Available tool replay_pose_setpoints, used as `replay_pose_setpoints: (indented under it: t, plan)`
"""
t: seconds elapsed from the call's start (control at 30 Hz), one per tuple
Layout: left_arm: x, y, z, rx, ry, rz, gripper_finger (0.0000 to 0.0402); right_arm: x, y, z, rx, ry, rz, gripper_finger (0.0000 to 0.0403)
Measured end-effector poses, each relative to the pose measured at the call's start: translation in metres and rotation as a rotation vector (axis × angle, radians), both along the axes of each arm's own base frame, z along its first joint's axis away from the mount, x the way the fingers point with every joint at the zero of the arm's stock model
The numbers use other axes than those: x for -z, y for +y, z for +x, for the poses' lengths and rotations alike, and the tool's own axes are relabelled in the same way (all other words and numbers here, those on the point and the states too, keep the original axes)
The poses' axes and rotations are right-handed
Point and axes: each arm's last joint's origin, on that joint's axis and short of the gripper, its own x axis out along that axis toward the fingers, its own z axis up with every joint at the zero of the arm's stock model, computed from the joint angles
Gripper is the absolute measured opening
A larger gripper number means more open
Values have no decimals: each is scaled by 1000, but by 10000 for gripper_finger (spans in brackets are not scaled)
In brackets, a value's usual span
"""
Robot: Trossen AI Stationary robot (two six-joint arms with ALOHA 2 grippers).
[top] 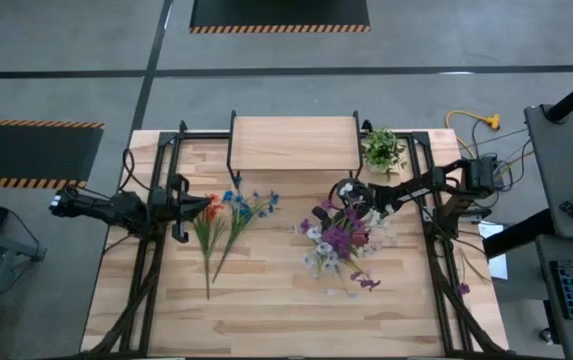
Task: Pick and place flowers into a vace then onto a shelf
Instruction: Adjust the transparent vase, then put the orange flowers into the transparent vase
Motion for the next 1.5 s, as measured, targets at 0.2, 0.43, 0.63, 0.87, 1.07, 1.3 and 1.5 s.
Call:
replay_pose_setpoints:
  t: [0.2,0.43,0.63,0.87,1.07,1.3,1.5]
  plan:
    - [0,0,0,0,1,0,0,1,0,0,11,-5,-21,172]
    - [0,0,0,0,1,0,0,4,0,-2,2,11,-33,203]
    - [0,0,0,0,0,0,0,4,0,-1,35,18,-48,243]
    - [0,0,0,0,1,0,0,0,-1,1,68,40,-24,294]
    - [0,0,0,0,1,-1,0,-9,-2,0,120,53,-13,322]
    - [0,0,0,0,0,-1,0,-29,0,-10,120,66,-11,323]
    - [0,0,0,0,0,-1,0,-39,0,-27,137,171,-22,316]
